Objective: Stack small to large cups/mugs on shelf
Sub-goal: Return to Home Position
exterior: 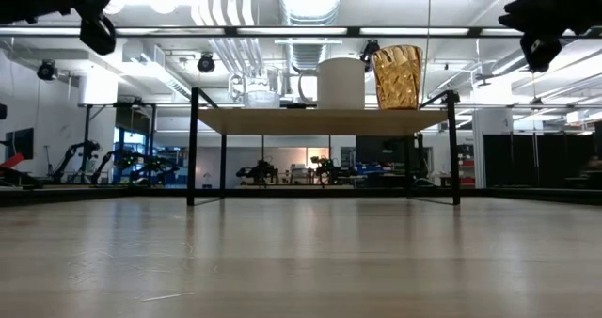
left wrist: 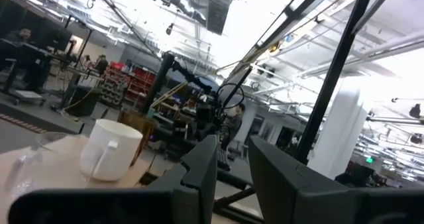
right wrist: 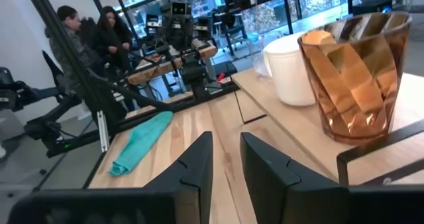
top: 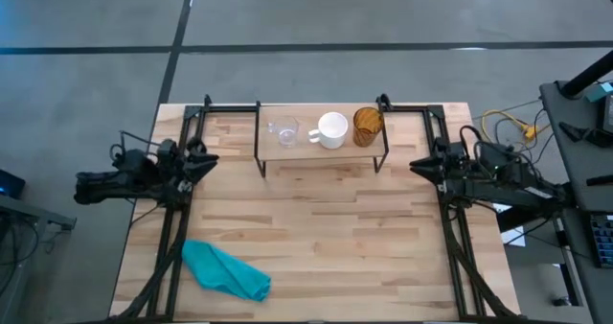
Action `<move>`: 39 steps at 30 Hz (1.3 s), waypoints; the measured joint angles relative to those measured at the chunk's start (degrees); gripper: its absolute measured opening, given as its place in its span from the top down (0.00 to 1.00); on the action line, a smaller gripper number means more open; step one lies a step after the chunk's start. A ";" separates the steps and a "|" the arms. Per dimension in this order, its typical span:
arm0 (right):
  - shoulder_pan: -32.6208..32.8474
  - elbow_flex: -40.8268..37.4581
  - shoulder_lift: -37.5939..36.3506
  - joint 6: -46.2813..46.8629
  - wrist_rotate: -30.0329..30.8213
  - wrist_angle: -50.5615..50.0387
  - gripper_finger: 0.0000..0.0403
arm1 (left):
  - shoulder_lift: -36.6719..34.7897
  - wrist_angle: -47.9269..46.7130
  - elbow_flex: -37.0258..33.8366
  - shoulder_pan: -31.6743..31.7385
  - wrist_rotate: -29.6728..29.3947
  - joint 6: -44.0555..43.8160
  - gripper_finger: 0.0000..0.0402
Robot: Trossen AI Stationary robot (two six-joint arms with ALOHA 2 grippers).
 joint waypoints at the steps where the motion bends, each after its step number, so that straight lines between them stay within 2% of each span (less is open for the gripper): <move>1: 0.00 -0.20 -0.01 0.44 -0.05 0.08 0.82 | -0.01 1.45 -1.02 0.00 0.00 -0.01 0.81; 10: 0.02 -2.17 0.76 0.53 0.17 3.07 0.80 | 0.40 15.84 -8.83 0.00 -2.37 0.01 0.81; 19: 0.02 -15.62 0.59 2.52 0.17 27.54 0.82 | 1.04 19.45 -12.64 0.00 -8.78 0.03 0.81; 22: 0.02 -19.57 0.54 2.95 0.19 32.12 0.83 | 0.63 19.52 -12.84 0.00 -9.88 0.26 0.81; 26: 0.02 -22.69 0.54 3.32 0.18 33.05 0.82 | 0.62 19.44 -13.03 0.00 -10.23 0.03 0.81; 39: 0.02 -22.63 0.93 3.78 0.08 30.85 0.83 | 3.73 19.30 -13.12 0.00 -10.19 0.03 0.81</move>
